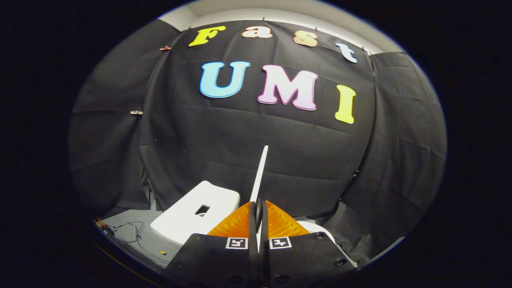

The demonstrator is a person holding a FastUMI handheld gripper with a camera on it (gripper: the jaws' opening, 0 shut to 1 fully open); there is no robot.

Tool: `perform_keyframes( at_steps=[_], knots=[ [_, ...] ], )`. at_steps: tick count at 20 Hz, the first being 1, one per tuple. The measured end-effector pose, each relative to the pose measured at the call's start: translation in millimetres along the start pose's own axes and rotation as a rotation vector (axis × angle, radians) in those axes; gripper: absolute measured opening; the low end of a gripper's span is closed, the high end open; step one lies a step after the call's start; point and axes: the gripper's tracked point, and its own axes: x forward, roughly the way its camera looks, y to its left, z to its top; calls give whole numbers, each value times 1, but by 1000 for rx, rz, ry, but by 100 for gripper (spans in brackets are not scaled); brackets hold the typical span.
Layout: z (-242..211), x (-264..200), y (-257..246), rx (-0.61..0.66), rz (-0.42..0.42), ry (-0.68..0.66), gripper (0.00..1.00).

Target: Open the toilet lid.

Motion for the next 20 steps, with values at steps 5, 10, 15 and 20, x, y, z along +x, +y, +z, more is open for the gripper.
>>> perform_keyframes(
  at_steps=[5,10,15,20],
  knots=[
    [2,0,38,-46,63,-5,5],
    [4,3,70,-72,101,5,5],
    [7,6,90,-83,120,9,5],
    [1,5,103,-59,182,18,30]
  ],
)
